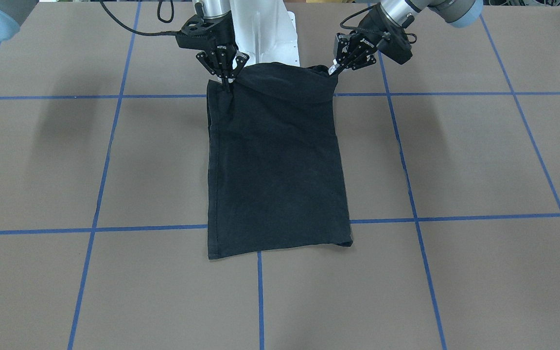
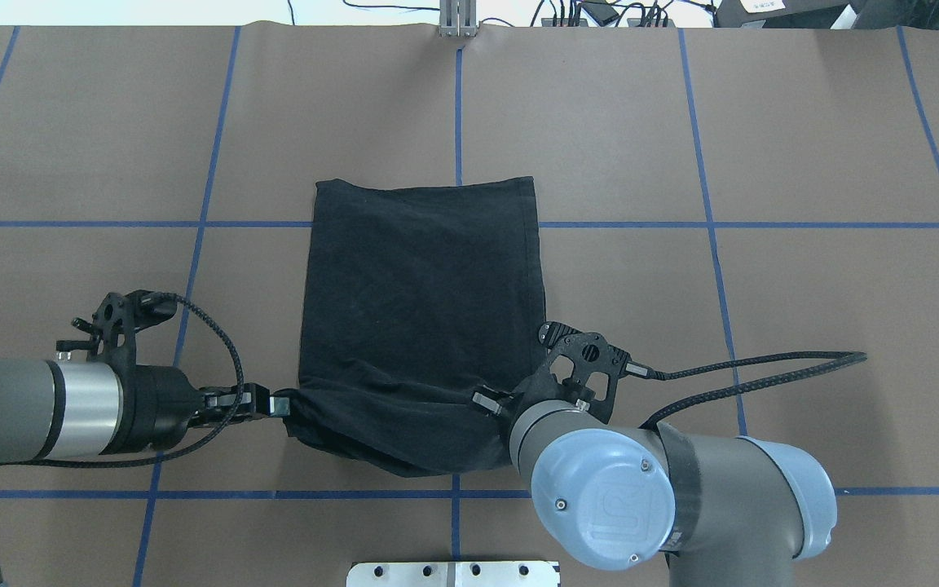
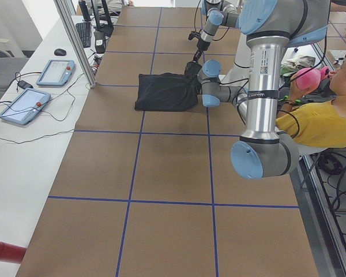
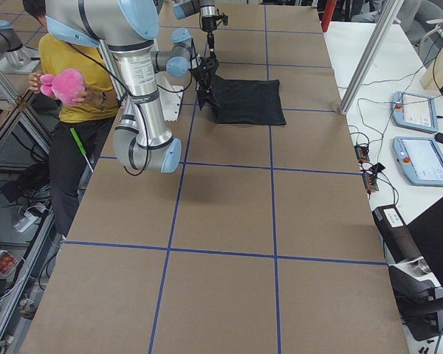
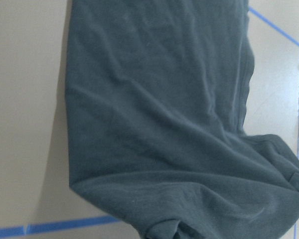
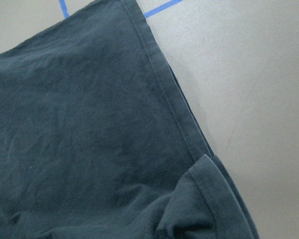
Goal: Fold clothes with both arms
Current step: 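Lift the near edge with both grippers and fold it away from the robot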
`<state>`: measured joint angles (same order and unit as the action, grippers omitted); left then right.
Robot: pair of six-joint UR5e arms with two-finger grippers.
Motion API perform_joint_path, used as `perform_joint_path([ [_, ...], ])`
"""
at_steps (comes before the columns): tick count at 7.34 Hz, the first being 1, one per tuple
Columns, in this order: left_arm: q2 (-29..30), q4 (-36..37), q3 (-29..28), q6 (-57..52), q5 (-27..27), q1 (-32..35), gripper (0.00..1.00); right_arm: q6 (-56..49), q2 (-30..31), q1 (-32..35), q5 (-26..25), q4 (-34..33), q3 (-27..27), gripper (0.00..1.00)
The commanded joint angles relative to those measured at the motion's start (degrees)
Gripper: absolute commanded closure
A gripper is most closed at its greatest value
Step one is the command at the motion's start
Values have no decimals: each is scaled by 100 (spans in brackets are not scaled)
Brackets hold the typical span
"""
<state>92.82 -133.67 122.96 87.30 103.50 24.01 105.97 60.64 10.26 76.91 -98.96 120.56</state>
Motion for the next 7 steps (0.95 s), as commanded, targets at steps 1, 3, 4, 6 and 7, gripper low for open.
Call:
perform_joint_path([
  [1, 830, 936, -166, -178, 56, 331, 100, -67, -17, 274, -1, 35, -111, 100],
  [3, 1228, 1019, -639, -580, 64, 734, 100, -243, -383, 607, -1, 62, -574, 100],
  [4, 1482, 1027, -929, -765, 73, 963, 100, -235, -769, 739, 8, 61, -1082, 100],
  [6, 1939, 1027, -1561, -907, 73, 1236, 100, -244, -1045, 959, 16, 61, -1455, 100],
  [7, 2098, 1019, -1912, -994, 73, 1342, 100, -244, -1080, 1047, 25, 61, -1491, 100],
])
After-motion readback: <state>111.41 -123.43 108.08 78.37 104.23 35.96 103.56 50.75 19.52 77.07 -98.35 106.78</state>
